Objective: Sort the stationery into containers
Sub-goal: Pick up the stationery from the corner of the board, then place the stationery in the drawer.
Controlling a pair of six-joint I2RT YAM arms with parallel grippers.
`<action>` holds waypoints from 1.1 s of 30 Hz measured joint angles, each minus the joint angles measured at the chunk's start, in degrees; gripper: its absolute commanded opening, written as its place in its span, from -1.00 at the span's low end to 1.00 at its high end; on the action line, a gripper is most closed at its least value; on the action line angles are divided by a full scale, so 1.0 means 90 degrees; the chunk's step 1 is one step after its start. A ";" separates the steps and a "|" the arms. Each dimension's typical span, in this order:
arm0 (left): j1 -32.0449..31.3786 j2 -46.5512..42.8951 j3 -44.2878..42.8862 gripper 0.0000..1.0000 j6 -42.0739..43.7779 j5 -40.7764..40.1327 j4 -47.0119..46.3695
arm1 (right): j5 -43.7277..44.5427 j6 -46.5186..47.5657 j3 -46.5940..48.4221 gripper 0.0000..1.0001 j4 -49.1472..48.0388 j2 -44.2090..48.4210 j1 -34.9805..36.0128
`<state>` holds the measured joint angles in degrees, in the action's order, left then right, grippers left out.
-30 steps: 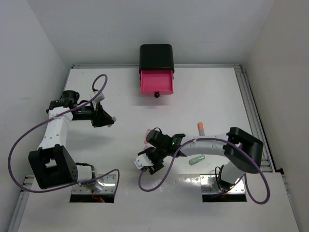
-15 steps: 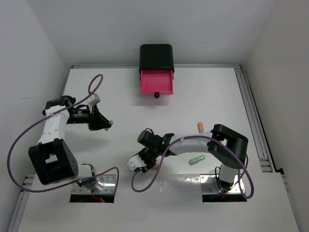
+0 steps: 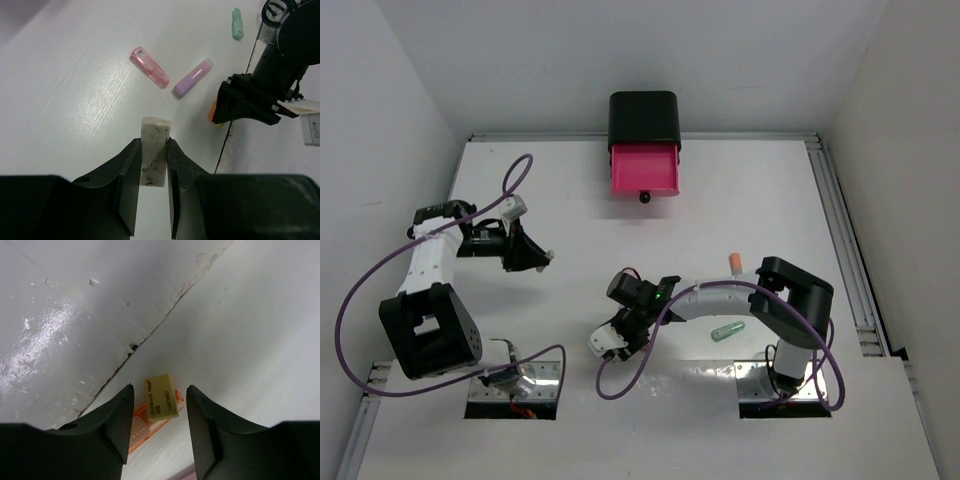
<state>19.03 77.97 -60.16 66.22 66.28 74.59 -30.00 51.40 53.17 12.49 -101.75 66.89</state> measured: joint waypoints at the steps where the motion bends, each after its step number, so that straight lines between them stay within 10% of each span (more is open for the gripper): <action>1: 0.0000 0.0000 0.0000 -1.00 0.0002 0.0000 0.0000 | 0.0000 0.0015 0.0000 -0.22 0.0000 -0.0005 0.0000; 12: 0.0010 0.0000 -0.0015 -1.00 0.0005 0.0000 -0.0002 | 0.0027 0.0143 0.0015 -0.90 -0.0036 -0.0143 -0.0044; 19: 0.0007 0.0036 -0.0168 -1.00 0.0063 -0.0024 -0.0012 | 0.0131 -0.0532 0.0580 -1.00 0.0073 -0.0107 -0.0330; 33: -0.0551 0.0289 -0.0879 -1.00 -0.2380 -0.0299 -0.2540 | 0.0959 -0.3971 0.4454 -1.00 -0.1897 -0.0549 -0.3706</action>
<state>14.06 80.58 -68.07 44.80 63.59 51.72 -21.37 15.66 93.25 -4.58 -106.69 33.54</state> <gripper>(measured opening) 0.297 0.240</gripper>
